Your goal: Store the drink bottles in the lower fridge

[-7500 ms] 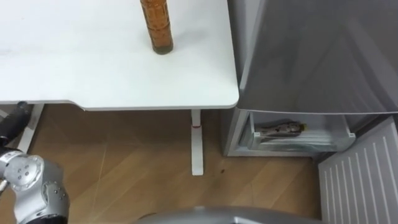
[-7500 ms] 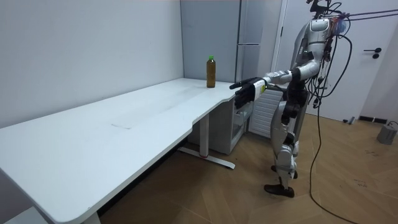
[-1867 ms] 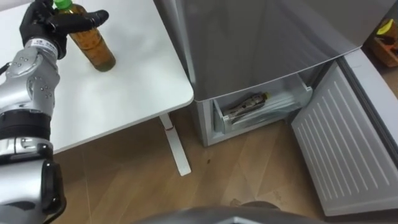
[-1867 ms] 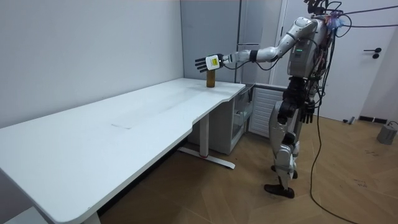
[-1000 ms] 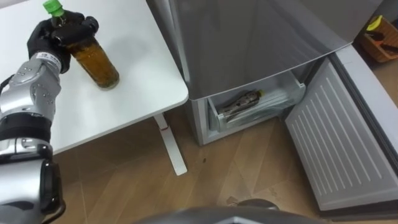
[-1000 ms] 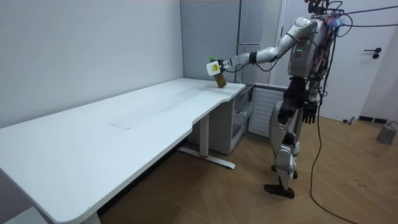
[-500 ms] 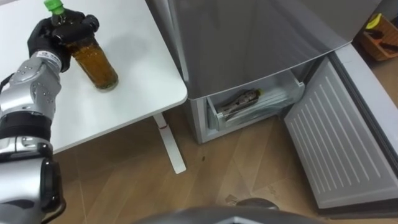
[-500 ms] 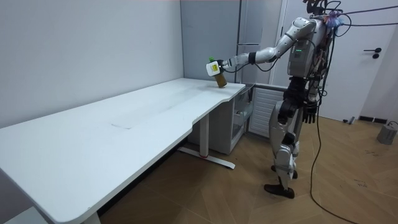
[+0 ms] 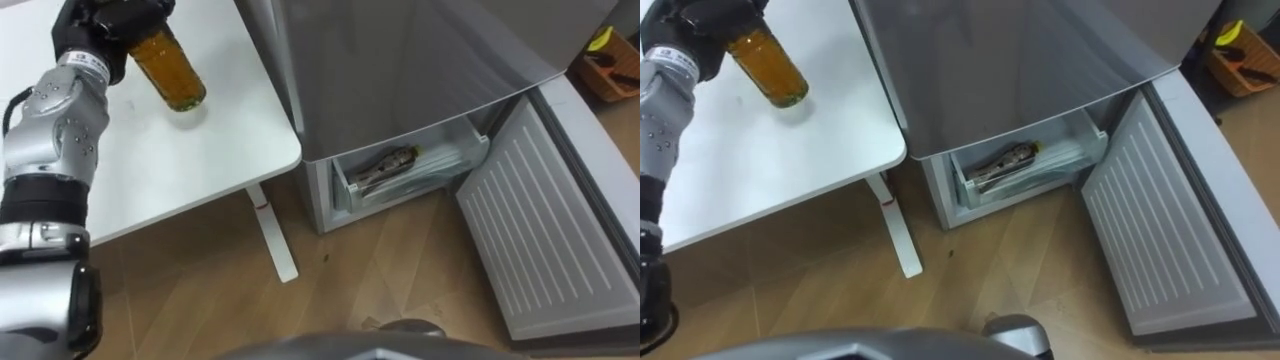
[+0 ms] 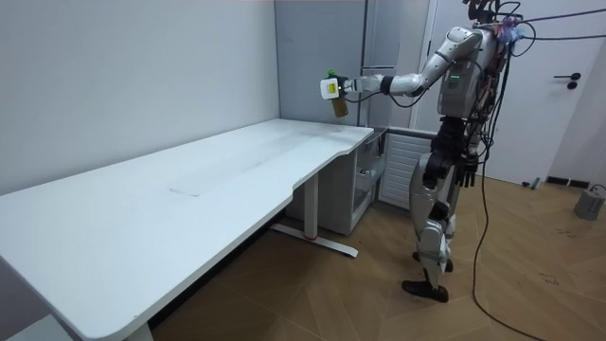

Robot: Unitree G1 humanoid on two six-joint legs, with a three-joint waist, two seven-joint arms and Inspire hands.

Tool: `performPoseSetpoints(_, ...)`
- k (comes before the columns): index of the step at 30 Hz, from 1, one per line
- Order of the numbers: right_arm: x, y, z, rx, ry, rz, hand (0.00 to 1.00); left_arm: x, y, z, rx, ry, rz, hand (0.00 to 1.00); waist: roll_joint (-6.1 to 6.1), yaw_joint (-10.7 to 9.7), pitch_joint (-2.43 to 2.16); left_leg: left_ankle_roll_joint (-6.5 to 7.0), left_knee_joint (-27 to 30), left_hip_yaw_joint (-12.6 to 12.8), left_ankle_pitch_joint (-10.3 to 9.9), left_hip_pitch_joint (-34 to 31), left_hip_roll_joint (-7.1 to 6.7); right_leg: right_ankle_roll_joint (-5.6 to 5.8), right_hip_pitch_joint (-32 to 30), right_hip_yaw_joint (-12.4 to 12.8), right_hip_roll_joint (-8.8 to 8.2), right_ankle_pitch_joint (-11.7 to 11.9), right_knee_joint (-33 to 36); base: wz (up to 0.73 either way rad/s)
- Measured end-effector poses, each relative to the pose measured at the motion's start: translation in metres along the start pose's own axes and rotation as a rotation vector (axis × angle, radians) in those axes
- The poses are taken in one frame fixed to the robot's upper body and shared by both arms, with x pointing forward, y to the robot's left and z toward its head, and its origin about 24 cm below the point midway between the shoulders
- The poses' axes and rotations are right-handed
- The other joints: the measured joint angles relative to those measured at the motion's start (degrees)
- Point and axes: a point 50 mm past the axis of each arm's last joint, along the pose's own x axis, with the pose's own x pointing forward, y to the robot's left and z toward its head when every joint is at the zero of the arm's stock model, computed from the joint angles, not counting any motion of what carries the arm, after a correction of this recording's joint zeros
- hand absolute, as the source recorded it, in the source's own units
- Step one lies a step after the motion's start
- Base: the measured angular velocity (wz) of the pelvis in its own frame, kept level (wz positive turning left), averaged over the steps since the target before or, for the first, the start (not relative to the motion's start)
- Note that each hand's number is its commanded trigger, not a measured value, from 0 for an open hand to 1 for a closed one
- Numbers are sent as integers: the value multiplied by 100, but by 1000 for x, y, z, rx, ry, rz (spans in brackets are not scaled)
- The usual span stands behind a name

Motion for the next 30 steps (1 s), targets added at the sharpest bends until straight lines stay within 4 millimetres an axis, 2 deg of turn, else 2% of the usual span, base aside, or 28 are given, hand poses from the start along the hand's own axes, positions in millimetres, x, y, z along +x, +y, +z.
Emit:
performPoseSetpoints(5,0,1,2,-7,-7,1,0,-16,-9,4,7,-64,-56,100,-4,22,0,0,3,-133,-2,-27,-13,-7,17,-94,-11,-8,0,11)
performPoseSetpoints(9,0,5,3,-16,-3,11,0,-25,-17,-1,-9,-77,-83,100,-22,86,3,5,47,-268,5,-90,-23,-9,28,-201,-25,-9,3,14)
performPoseSetpoints(12,0,5,6,-29,-10,5,0,-41,-20,-8,-14,-83,-109,100,-36,113,9,4,62,-284,5,-90,-22,-21,39,-223,-30,-17,0,2)
performPoseSetpoints(14,0,8,9,-46,-19,12,0,-51,-23,-13,-23,-82,-135,100,-79,228,15,2,73,-297,7,-96,-20,-27,50,-256,-32,-21,-20,3)
performPoseSetpoints(18,0,10,8,-45,-7,17,0,-61,-23,-21,-30,-70,-147,100,-156,263,-16,2,119,-471,6,-132,-47,-26,130,-455,-73,-23,-118,24)
performPoseSetpoints(20,0,11,9,-45,-5,19,0,-62,-24,-18,-30,-81,-153,100,-153,388,-16,3,153,-541,6,-188,-54,-27,185,-507,-78,-22,-175,19)
performPoseSetpoints(22,0,12,8,-54,1,21,0,-64,-26,-15,-29,-96,-162,100,-150,421,-14,2,147,-630,6,-187,-75,-22,228,-608,-93,-29,-184,23)
performPoseSetpoints(25,0,13,12,-72,-9,23,0,-76,-30,-8,-23,-140,-187,100,-118,569,-8,2,143,-693,6,-190,-84,-21,262,-642,-98,-46,-189,13)
performPoseSetpoints(30,0,13,21,-79,-29,26,0,-95,-33,-7,-67,-155,-232,100,-157,579,17,2,203,-906,6,-201,-146,-23,341,-902,-154,-132,-198,25)
